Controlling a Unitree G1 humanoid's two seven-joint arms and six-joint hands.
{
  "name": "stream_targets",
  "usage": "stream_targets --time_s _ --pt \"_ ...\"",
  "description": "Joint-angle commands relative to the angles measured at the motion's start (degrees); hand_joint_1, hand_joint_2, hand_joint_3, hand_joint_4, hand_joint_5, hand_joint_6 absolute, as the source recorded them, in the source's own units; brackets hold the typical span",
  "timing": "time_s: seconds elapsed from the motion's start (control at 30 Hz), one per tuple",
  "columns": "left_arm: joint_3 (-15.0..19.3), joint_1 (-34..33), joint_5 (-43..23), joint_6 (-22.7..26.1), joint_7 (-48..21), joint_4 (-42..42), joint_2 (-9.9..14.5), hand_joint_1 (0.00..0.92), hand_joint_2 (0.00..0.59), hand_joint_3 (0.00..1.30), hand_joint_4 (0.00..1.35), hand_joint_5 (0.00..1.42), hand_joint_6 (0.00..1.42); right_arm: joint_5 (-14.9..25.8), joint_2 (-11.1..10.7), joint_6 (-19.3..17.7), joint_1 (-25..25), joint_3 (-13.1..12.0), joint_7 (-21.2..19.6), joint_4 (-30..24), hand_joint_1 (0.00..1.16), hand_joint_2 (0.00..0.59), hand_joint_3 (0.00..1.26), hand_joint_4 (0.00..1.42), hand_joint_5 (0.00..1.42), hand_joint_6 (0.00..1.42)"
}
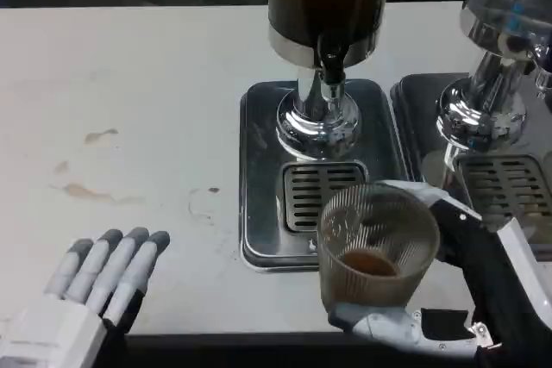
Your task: Grasp the cup under the faucet to collect the drink, then remove the cup.
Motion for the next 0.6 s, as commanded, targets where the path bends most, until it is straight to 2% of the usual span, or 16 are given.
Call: stream_targets --time_s 0.03,0.6 --pt "-0.43 0.16 0.58 0.72 0.3 -0.6 -0.03 0.0 0.121 0.0 0.0 0.0 0.0 1.79 0.69 0.05 -0.74 -0.01 -0.16 -2.07 1.01 0.159 0.74 0.78 0.93 1.27" --pt "-0.08 -0.38 -0.45 0.56 0.42 0.1 0.13 0.0 0.121 0.0 0.0 0.0 0.0 2.84 0.31 0.65 -1.26 -0.15 0.6 -1.59 1.01 0.156 0.74 0.8 0.93 1.27"
